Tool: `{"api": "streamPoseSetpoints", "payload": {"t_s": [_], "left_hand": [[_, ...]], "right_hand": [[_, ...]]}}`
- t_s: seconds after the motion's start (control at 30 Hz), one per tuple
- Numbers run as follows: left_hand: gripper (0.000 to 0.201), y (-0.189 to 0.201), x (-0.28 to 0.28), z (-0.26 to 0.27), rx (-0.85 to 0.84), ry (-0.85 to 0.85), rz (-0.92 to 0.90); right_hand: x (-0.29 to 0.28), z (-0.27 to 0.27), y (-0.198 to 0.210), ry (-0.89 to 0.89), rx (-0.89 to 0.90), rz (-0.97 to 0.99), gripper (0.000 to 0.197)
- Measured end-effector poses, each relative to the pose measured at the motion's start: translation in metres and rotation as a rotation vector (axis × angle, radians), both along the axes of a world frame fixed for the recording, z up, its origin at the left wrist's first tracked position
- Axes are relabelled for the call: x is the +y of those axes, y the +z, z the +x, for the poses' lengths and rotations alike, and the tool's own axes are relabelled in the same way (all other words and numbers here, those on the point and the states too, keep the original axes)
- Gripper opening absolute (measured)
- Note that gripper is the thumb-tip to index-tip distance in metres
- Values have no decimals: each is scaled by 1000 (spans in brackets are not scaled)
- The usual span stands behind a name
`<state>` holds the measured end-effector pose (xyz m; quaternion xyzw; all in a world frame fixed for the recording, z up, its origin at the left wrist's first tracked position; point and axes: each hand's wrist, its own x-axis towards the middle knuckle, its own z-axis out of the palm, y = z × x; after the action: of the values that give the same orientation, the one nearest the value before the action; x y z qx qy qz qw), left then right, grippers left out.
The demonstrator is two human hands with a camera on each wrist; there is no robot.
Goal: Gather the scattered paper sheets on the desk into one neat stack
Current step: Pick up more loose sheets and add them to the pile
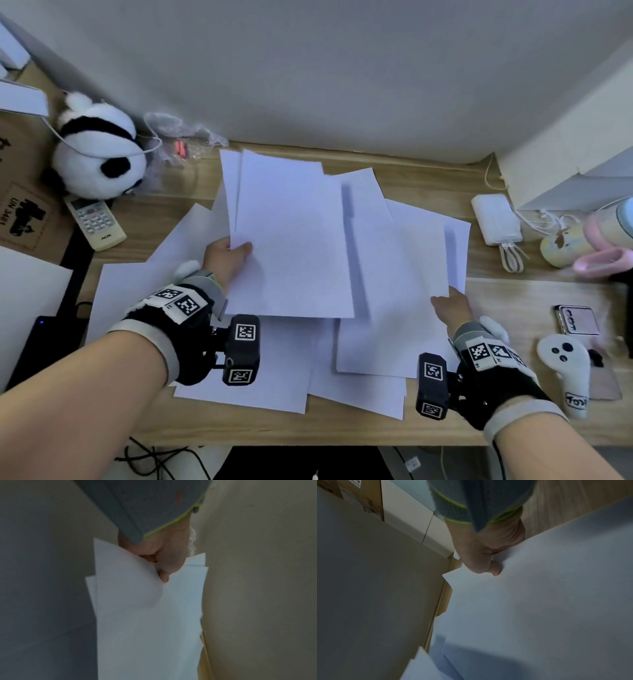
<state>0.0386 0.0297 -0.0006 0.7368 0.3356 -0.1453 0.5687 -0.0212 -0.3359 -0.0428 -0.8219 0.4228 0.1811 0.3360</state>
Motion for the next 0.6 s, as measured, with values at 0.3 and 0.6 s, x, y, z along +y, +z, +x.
{"api": "streamPoseSetpoints", "payload": {"t_s": [0.3,0.6], "left_hand": [[18,9,-50,-3,-91,-159,-112],[23,-26,-103,-35,142,-503,52]], "right_hand": [[0,-1,15,41,8,164,37],[-1,-14,13,-190,-37,527,39]]}}
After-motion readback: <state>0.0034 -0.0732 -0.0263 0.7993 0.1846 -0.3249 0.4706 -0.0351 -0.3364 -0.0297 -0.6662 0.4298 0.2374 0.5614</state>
